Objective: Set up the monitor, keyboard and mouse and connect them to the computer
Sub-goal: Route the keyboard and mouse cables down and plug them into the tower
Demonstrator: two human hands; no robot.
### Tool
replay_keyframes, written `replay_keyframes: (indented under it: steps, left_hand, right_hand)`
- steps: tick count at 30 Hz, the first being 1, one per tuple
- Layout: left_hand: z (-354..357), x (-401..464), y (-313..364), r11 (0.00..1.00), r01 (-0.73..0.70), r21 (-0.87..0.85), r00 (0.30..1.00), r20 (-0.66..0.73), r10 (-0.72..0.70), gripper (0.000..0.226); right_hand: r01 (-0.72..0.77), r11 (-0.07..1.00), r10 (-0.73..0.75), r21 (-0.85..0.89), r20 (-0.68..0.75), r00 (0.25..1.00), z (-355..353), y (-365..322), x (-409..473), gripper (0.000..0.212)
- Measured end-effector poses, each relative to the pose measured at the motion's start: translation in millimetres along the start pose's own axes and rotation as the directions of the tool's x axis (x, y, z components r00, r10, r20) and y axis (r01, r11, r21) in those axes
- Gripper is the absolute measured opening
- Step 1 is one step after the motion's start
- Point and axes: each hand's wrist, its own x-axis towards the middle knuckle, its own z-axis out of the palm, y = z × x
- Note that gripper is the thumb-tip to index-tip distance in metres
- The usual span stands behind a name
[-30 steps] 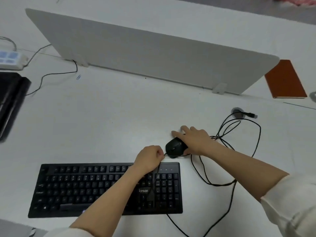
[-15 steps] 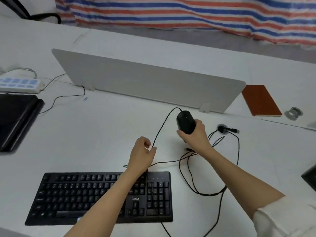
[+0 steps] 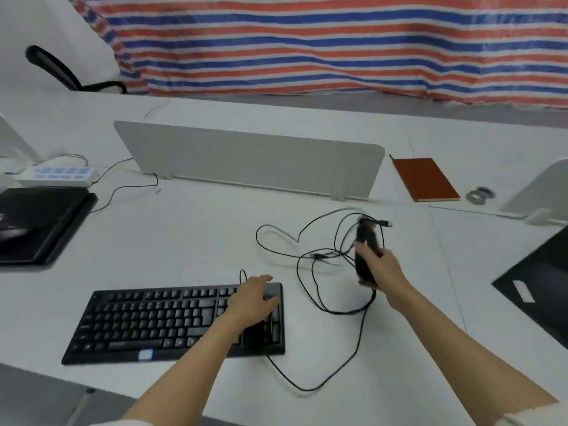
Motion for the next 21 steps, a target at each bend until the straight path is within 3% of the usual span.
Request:
replay_keyframes:
  steps: [3, 6, 10, 14, 15, 17, 19, 21]
  left_hand:
    - [33, -20, -9, 0.999, 0.042, -0.005, 0.982, -0.187, -0.042, 0.051]
    - [48, -36, -22, 0.991, 0.043, 0.124, 0.971, -0.241, -0.012, 0.051]
    - [48, -49, -37, 0.879, -0.091, 0.469, 0.987, -0.074, 0.142, 0.049]
    - [42, -60, -47, 0.679, -0.262, 0.686, 0.965, 0.169, 0.202, 0.046]
    - [40, -61, -49, 0.663, -0.289, 0.69, 0.957, 0.184, 0.225, 0.037]
    - [32, -58, -49, 0.749, -0.299, 0.591, 0.953, 0.137, 0.272, 0.026]
    - [21, -52, -41, 0.895, -0.24, 0.375, 0.965, -0.012, 0.264, 0.024]
    - [1, -42, -29, 0.987, -0.133, 0.091, 0.982, -0.122, 0.144, 0.024]
  right_hand:
    - [-0.073, 0.923, 0.132, -0.378, 0.132, 0.982, -5, 47, -16, 0.047]
    - [-0.097, 0.889, 0.198, -0.448, 0.184, 0.963, 4, 85, -33, 0.06]
    - [-0.122, 0.916, 0.2, -0.381, 0.172, 0.964, 18, 110, -51, 0.057]
    - [-0.269, 0.934, 0.284, -0.235, 0.03, 0.958, 26, 127, -53, 0.068]
    - [-0.303, 0.932, 0.306, -0.198, -0.015, 0.952, 26, 130, -53, 0.07]
    - [-0.36, 0.927, 0.355, -0.109, -0.063, 0.933, 29, 133, -54, 0.071]
    - [-0.379, 0.925, 0.379, -0.002, -0.05, 0.924, 37, 131, -52, 0.07]
    - [-0.354, 0.93, 0.359, 0.098, -0.041, 0.932, 50, 120, -49, 0.069]
